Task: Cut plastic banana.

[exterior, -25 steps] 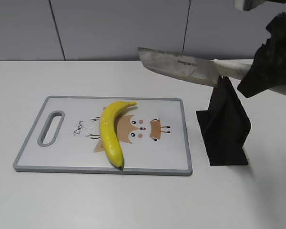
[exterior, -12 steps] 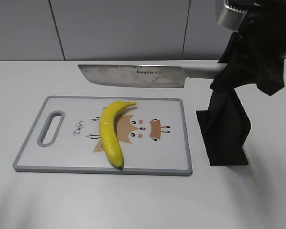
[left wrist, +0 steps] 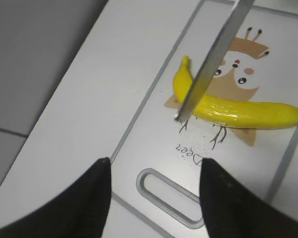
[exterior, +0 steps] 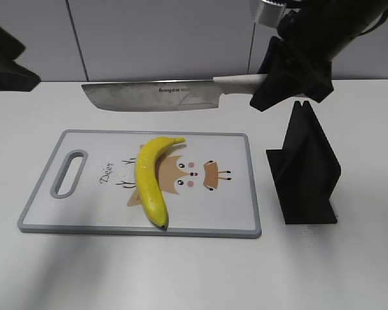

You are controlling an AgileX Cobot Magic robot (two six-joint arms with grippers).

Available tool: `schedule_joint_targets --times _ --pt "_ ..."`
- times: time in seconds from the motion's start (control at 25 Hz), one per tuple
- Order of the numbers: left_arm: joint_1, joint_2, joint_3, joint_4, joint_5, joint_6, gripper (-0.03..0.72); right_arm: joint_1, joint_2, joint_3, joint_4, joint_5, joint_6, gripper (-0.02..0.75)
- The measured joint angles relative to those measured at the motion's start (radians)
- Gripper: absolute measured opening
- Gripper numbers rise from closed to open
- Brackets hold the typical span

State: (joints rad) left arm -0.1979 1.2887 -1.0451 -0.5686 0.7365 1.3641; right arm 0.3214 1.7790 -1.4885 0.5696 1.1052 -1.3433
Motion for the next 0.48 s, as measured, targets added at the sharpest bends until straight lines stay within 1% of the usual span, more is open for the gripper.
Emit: schedule_joint_targets --times 0.24,0.4,0.48 --pt "-0.062 0.187 -0.139 -0.005 0.050 0.115 0.552 0.000 0.078 -0.074 0.014 0.000 -0.062 0.177" --pt "-0.096 0.265 -0.183 -0.006 0.062 0.156 0.551 0.000 0.115 -0.090 0.039 -0.001 -0.078 0.177" --pt "-0.106 0.295 -0.189 -0.007 0.062 0.169 0.537 0.005 0.126 -0.091 0.049 -0.003 -0.091 0.177"
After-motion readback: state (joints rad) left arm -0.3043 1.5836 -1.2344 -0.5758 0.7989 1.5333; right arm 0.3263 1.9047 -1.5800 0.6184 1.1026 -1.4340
